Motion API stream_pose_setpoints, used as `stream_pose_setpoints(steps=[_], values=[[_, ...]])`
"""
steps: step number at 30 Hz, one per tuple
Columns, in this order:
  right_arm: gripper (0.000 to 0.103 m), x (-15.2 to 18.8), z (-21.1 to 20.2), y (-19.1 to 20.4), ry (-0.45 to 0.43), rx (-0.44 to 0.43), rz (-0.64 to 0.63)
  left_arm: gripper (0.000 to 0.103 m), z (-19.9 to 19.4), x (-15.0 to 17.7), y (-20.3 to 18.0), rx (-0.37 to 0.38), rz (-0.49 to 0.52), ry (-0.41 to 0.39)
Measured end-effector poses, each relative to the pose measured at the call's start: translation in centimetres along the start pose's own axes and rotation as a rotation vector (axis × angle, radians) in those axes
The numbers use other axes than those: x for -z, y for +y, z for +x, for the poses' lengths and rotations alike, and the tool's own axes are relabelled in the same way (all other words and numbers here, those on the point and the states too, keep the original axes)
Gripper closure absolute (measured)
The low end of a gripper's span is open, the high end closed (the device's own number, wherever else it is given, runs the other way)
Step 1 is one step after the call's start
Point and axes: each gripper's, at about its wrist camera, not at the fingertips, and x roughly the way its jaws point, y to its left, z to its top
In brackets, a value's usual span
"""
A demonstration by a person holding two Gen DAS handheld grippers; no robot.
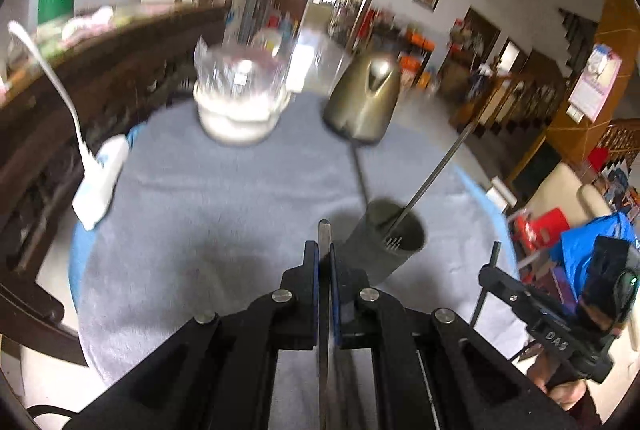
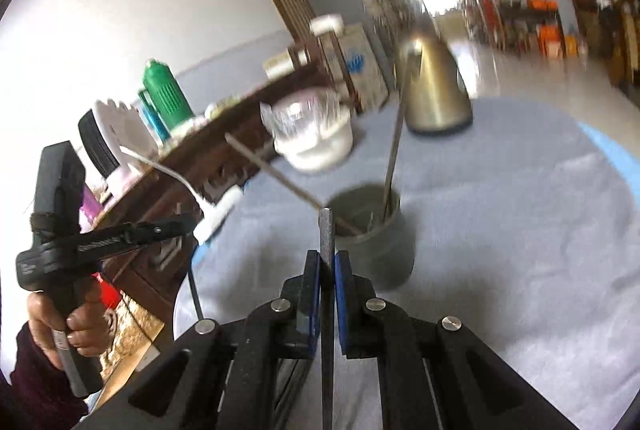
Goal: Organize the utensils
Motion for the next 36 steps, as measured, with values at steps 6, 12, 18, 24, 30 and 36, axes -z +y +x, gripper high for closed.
stream_pose_setpoints(steps=[6,12,18,24,30,36], values=[[0.095,-2.2,-2.4,0.1,-0.128,0.000,0.001,0.098,-5.3,-2.2,-2.2,0.014,0.022,-0.147],[0.095,-4.6,-4.5,0.9,-0.287,0.016,-0.011,0.098,-7.9,-4.5,-4.1,0.028,0.027,-0.301],[0.095,-6.7,-5.8,1.8,-0.490,0.086,-0.019,0.098,-8.7,-6.0,-5.7,0.039,0.020,-0.467],[0.095,-8.5,-6.1,2.4,-0.630,0.168,-0.001,0.098,-7.7,-7.8,-6.9,0.019,0.014,-0.556],[0.095,-10.1,-4.9,3.1,-0.720,0.231,0.017,0.098,-5.3,-9.3,-8.0,0.006,0.001,-0.609],[0.095,-10.7,-1.0,3.9,-0.675,0.297,-0.031,0.098,-1.9,-9.2,-8.5,-0.047,0.022,-0.615]])
